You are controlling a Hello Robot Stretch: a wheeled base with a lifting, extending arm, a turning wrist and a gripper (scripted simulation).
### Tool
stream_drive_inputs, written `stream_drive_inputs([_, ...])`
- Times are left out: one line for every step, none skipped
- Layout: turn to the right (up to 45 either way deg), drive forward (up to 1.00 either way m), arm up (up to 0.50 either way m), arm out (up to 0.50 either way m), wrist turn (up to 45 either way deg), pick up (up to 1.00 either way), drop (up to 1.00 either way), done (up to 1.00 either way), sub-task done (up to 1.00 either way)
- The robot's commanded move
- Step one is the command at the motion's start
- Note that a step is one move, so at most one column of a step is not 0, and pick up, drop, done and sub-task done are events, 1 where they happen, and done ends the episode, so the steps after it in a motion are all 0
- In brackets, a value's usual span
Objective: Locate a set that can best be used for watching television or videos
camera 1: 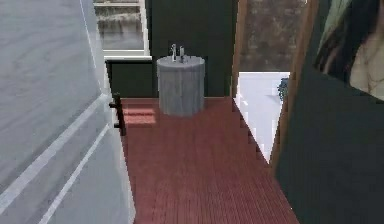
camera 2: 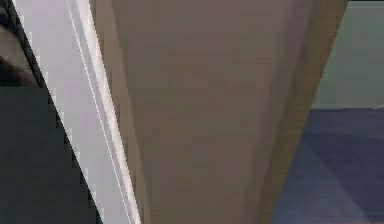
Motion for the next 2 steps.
stream_drive_inputs([0.0, 0.3, 0.0, 0.0, 0.0, 0.0, 0.0, 0.0, 0.0])
stream_drive_inputs([15.0, 0.0, 0.0, 0.0, 0.0, 0.0, 0.0, 0.0, 0.0])
